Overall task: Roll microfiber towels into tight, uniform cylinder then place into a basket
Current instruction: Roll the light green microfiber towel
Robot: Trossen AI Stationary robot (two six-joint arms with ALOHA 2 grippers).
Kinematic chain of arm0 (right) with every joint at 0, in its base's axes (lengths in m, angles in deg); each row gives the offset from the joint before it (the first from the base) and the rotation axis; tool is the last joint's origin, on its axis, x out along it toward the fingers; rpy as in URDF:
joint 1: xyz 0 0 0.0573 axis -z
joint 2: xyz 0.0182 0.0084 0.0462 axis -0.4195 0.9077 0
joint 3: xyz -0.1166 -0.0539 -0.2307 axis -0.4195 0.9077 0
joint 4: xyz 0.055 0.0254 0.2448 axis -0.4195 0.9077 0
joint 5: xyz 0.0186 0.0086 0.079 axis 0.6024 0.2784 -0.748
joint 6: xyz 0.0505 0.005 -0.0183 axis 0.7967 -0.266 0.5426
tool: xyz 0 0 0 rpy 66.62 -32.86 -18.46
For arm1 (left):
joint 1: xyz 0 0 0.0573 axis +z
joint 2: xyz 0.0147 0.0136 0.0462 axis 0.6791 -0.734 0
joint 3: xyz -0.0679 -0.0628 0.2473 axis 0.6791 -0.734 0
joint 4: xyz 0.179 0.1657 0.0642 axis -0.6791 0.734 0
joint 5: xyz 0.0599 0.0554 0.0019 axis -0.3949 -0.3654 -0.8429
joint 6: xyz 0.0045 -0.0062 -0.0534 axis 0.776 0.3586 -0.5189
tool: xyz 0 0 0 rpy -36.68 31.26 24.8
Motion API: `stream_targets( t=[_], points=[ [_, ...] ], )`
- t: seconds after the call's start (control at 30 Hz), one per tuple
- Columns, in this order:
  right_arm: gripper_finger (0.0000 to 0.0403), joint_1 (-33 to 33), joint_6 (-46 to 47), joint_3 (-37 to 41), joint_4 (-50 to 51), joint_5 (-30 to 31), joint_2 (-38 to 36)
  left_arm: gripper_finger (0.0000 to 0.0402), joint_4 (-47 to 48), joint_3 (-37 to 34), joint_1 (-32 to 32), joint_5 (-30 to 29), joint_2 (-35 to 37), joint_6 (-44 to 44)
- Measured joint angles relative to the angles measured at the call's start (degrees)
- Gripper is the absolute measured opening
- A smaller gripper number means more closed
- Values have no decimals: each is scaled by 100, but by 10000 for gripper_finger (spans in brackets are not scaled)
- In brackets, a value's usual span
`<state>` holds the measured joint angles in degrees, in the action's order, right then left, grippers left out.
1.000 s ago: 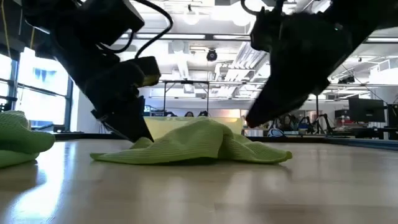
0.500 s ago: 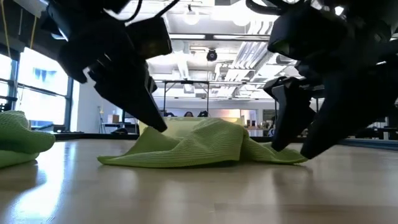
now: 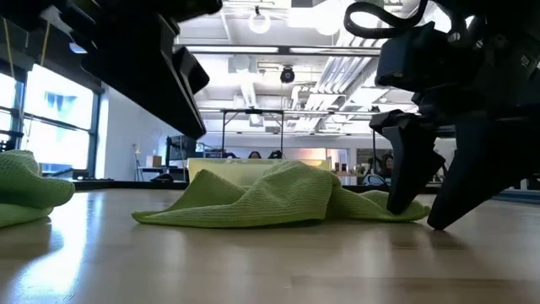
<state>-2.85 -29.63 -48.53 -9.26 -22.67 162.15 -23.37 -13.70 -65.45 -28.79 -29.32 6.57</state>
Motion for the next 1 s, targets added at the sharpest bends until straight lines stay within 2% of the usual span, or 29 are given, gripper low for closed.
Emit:
stream_targets(
  t=[0.1,0.2,0.43,0.63,0.73,0.87,1.0],
  points=[
    [203,15,189,-6,135,58,-4,19,-8,54,-155,14,0,-110],
    [178,43,405,-6,302,62,-8,19,-32,82,-333,156,2,-129],
    [84,68,888,2,392,68,-9,19,-101,82,-647,184,2,-180],
    [12,63,1436,11,395,143,-2,19,-120,82,-713,-127,2,-437],
    [5,66,1585,14,349,116,-10,19,-160,82,-713,-253,2,-437],
    [2,76,1607,-109,428,-97,-104,19,-183,82,-713,-802,2,-437],
    [1,70,1549,-603,559,-108,-290,19,-228,82,-704,-1195,2,-436]
  ],
)
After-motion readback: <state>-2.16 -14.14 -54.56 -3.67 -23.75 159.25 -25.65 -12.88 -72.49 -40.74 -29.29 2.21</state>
